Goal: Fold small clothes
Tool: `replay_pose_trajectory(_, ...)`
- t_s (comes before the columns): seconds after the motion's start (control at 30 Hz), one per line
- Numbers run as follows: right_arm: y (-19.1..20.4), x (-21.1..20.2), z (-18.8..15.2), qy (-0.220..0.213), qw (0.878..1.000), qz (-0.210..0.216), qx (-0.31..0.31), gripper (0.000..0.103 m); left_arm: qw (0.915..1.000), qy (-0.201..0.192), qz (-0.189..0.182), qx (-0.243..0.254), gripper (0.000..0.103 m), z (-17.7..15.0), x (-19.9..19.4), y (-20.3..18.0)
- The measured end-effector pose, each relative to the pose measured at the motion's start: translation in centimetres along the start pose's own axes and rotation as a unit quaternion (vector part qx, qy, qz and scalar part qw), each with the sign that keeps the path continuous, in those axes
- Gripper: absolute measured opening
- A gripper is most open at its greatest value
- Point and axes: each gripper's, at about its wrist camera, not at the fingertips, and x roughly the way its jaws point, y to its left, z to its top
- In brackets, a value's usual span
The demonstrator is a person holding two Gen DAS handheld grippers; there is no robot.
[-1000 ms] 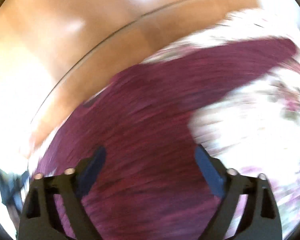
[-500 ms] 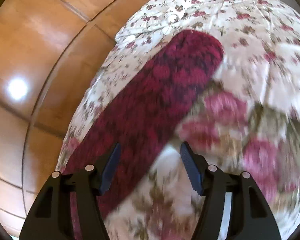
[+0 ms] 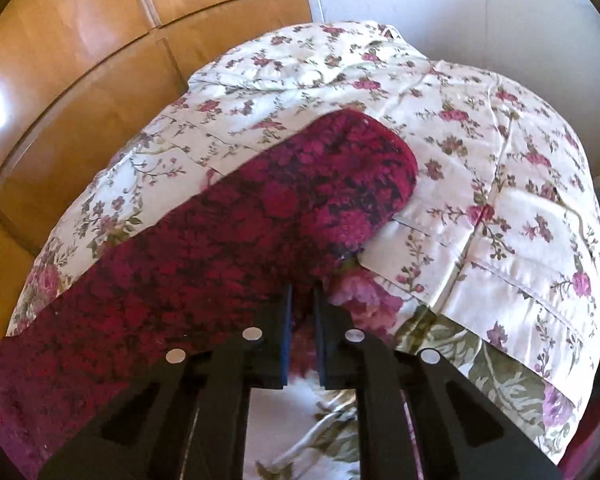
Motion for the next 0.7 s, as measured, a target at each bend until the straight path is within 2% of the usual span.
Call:
replay_pose_trajectory(0.07, 0.5, -1.1, 0.4, -0.004, 1.0, 0.008, 0.001, 0.008, 1.0, -0.001, -0.008, -0.003, 0.092, 0.0, 0.0, 0.2)
replay_pose_trajectory(0.27, 4.3, -5.8, 1.0, -0.051, 0.995, 0.041, -0.069, 0.008, 0.9998, 0.0, -0.017, -0.002, 0.098, 0.1, 0.0, 0.1)
replay_pose_trajectory(0.4, 8.2, -8.5, -0.1, -0.068, 0.987, 0.079, -0.125, 0.007, 0.9999, 0.001, -0.016, -0.001, 0.098, 0.1, 0.0, 0.0)
replay_pose_trajectory(0.47, 11.1, -9.8, -1.3, -0.07, 0.978, 0.108, -0.162, 0.0, 0.9999, 0.002, -0.015, 0.0, 0.098, 0.1, 0.0, 0.0)
replay_pose_trajectory(0.57, 15.6, -11.3, -3.6, -0.071, 0.961, 0.142, -0.225, 0.0, 0.9999, 0.003, -0.012, 0.003, 0.098, 0.1, 0.0, -0.1)
replay_pose_trajectory(0.6, 17.8, -11.9, -4.9, -0.071, 0.952, 0.153, -0.257, 0.0, 0.9999, 0.003, -0.012, 0.003, 0.098, 0.1, 0.1, -0.1)
replay_pose_trajectory(0.7, 21.7, -12.2, -7.8, -0.045, 0.939, 0.189, -0.285, 0.0, 0.9999, 0.003, -0.015, 0.001, 0.099, 0.1, 0.1, -0.1)
